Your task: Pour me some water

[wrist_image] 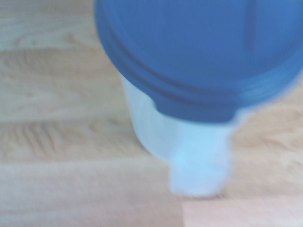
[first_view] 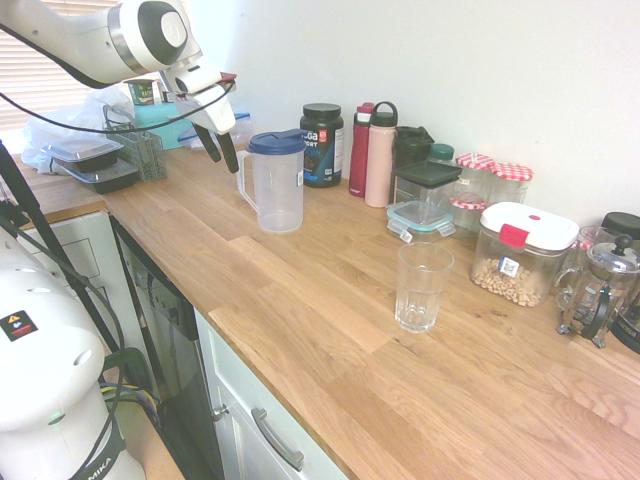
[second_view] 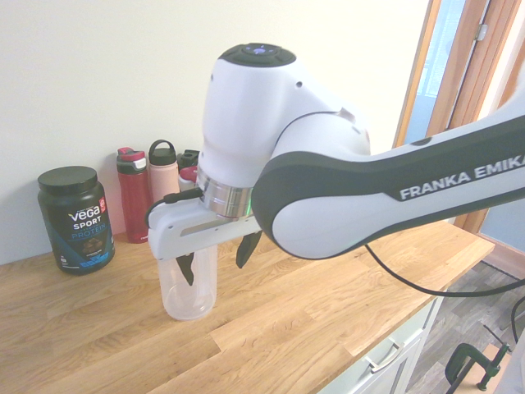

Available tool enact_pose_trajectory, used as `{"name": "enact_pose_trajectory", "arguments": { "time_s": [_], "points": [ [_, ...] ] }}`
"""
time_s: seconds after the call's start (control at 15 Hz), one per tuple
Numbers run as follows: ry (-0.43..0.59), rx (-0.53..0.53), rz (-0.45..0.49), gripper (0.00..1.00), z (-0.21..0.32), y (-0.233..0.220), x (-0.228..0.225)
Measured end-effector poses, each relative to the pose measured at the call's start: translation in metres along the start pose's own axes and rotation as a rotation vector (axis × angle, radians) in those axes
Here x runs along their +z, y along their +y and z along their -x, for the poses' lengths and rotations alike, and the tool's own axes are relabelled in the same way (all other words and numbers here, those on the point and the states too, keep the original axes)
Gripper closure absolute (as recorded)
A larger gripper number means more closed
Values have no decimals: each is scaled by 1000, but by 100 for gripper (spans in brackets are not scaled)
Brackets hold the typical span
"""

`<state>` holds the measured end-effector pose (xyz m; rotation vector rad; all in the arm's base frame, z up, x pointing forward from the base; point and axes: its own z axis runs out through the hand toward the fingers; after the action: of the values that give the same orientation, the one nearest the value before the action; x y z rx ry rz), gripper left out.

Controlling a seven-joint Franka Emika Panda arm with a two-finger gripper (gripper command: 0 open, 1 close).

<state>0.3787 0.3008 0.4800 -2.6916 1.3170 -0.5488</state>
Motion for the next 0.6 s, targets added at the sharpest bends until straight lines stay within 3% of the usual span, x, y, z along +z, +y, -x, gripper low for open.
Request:
{"name": "enact_pose_trajectory", "arguments": {
  "time_s": [0.07, 0.13, 0.6],
  "points": [
    [3, 4, 2, 0, -1, -5, 10],
    [8, 9, 6, 100, -4, -9, 19],
    [23, 10, -8, 100, -16, -20, 52]
  ]
}}
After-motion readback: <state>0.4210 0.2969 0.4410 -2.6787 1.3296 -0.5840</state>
